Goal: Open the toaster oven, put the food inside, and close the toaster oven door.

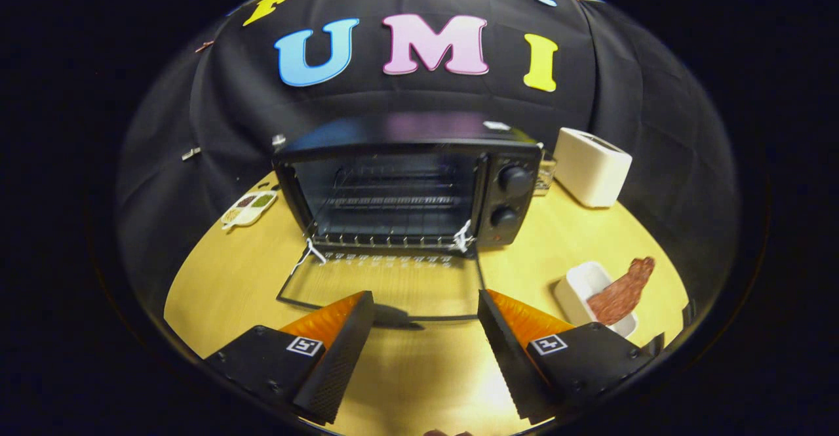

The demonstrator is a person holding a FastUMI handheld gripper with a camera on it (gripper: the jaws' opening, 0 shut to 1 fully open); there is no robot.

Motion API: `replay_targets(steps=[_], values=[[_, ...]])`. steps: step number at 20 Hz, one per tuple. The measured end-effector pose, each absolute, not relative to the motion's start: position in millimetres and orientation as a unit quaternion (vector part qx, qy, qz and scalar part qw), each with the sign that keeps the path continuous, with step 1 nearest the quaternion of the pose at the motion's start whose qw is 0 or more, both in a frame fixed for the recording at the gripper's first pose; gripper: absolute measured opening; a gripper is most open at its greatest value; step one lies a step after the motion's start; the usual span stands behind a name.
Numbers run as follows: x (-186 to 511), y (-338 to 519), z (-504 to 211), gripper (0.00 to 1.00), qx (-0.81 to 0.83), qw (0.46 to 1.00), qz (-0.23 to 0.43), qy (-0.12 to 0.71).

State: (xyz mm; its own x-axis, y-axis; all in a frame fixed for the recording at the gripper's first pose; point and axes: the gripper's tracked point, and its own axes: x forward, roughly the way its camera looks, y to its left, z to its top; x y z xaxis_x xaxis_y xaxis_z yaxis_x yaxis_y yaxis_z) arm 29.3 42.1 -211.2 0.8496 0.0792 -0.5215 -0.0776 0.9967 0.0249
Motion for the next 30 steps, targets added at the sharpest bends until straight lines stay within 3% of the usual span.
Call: replay_targets(steps=[9, 17, 26, 29, 30], values=[[51, -100, -141, 0.98, 0.011, 0.969, 0.021, 0.244], [63, -194, -201, 0.98, 0.035, 0.943, 0.08, 0.322], [64, -214, -286, 0.96, 0.151, 0.876, 0.15, 0.432], [66, -206, -291, 0.71, 0.183, 0.862, 0.166, 0.443], [66, -203, -291, 0.7, 0.193, 0.857, 0.172, 0.446]])
